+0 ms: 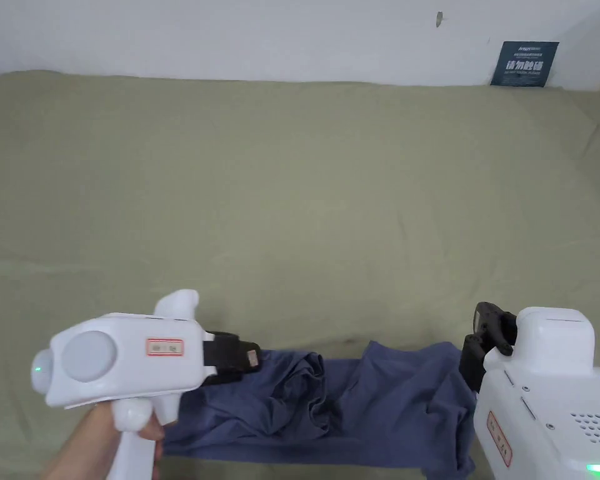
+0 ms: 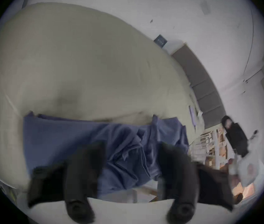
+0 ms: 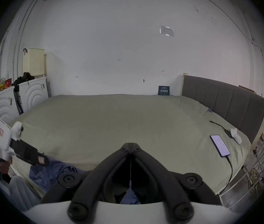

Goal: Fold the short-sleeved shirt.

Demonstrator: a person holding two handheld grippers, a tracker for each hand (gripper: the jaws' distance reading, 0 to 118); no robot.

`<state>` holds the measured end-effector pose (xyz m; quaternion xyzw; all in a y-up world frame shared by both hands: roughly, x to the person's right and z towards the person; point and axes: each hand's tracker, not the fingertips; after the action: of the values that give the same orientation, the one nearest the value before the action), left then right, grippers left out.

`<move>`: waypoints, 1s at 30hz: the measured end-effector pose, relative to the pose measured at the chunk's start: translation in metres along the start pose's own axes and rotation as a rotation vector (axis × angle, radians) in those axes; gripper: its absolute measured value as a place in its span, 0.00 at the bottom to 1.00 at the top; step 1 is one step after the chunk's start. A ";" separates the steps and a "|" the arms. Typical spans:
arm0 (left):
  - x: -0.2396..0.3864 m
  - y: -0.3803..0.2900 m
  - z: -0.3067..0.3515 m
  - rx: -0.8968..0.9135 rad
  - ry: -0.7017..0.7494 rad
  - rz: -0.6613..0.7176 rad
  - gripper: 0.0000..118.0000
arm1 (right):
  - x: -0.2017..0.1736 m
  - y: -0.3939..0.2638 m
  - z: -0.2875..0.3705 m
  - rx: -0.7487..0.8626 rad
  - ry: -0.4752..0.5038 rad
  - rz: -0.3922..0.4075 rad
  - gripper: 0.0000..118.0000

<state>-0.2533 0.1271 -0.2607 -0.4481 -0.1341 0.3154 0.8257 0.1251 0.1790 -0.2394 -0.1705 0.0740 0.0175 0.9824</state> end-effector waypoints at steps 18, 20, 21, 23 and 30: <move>0.010 -0.037 -0.114 -0.221 -0.052 0.006 0.00 | -0.010 -0.008 -0.011 -0.051 0.027 0.036 0.00; 0.011 -0.036 -0.109 -0.225 -0.050 0.006 0.00 | -0.009 -0.009 -0.012 -0.055 0.023 0.039 0.00; 0.013 -0.033 -0.105 -0.230 -0.052 0.002 0.00 | -0.009 -0.009 -0.013 -0.057 0.024 0.035 0.00; 0.017 -0.024 -0.088 -0.232 -0.062 -0.018 0.00 | -0.010 -0.008 -0.015 -0.057 0.022 0.038 0.00; -0.025 0.015 0.019 -0.043 -0.074 -0.014 0.00 | -0.023 -0.002 -0.018 -0.043 0.051 0.039 0.00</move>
<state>-0.2884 0.1296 -0.2610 -0.4529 -0.1742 0.3231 0.8125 0.1002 0.1710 -0.2522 -0.1907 0.1017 0.0339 0.9758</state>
